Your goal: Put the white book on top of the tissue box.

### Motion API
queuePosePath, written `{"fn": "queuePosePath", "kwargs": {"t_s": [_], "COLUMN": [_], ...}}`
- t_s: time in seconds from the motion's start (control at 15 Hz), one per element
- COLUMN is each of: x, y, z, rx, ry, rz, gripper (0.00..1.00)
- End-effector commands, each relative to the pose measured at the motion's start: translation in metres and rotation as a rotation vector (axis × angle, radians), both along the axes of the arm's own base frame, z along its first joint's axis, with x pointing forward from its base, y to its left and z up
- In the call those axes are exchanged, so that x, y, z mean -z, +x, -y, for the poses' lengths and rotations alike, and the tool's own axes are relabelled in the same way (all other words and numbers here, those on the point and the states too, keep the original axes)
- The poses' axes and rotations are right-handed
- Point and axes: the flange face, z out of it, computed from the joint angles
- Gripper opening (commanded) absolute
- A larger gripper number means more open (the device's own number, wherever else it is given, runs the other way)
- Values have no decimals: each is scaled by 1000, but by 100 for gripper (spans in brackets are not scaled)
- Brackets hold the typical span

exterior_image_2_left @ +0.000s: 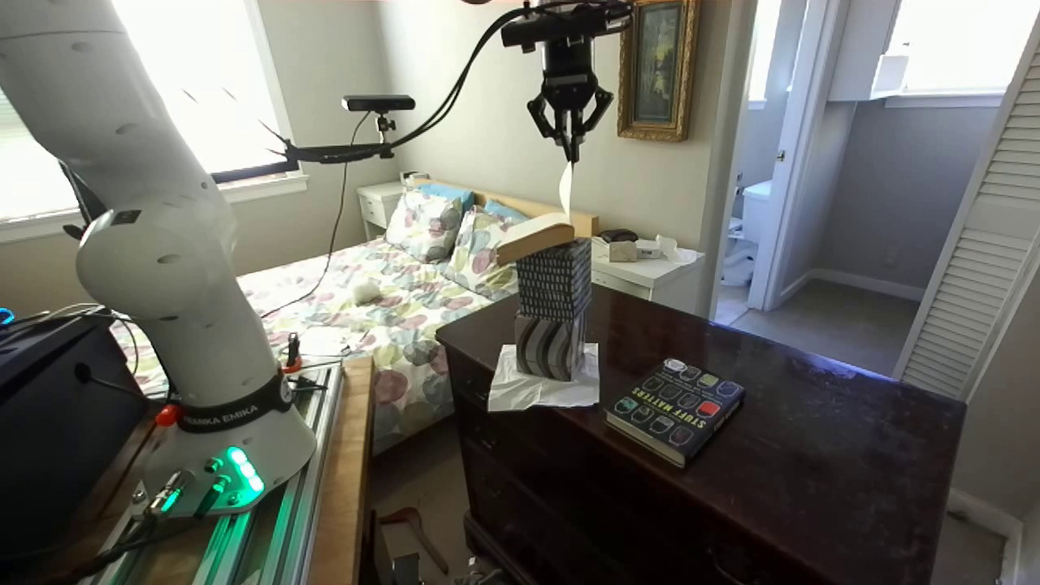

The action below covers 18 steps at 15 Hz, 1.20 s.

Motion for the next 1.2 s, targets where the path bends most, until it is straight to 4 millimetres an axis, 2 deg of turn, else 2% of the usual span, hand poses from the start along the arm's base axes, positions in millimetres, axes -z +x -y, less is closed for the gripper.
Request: {"fn": "queuePosePath", "kwargs": {"t_s": [0.0, 0.53, 1.0, 1.07, 1.13], "x": [13, 38, 47, 48, 48], "y": [8, 12, 11, 11, 11], "z": [-6, -17, -20, -20, -21], "rx": [-8, -49, -67, -67, -68], "ry": [-37, -100, -119, -118, -119], "rz": [-2, -15, -31, -32, -33], "gripper": [1, 1, 1, 30, 32]}}
